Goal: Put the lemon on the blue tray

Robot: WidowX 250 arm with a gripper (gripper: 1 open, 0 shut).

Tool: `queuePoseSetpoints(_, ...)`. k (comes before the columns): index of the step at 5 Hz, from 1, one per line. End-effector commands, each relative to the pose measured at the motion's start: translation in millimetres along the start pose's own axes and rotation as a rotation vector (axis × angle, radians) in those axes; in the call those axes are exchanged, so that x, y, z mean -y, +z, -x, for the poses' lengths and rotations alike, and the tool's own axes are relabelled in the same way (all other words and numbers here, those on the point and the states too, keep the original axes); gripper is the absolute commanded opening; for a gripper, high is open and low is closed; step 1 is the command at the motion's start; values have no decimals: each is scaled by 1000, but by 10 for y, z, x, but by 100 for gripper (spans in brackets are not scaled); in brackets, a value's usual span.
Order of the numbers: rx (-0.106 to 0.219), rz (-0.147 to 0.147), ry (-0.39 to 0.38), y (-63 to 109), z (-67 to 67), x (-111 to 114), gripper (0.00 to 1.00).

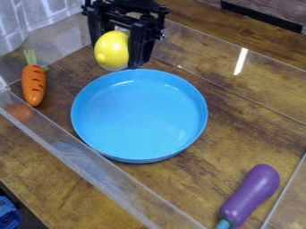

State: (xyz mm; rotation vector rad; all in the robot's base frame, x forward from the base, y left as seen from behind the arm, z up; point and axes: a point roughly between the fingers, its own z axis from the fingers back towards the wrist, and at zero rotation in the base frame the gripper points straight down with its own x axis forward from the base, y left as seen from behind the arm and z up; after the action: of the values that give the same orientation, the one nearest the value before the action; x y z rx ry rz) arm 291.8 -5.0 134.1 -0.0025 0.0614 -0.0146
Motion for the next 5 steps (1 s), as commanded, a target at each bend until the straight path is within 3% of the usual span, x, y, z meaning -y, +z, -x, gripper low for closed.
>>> queuePoseSetpoints(1,-16,1,-10,-66,-7,35,0)
queuePoseSetpoints(2,-31,2,-20,-132,-17,69,0)
queuePoseSetpoints(5,-47,7,-22,-593,-143,154,0)
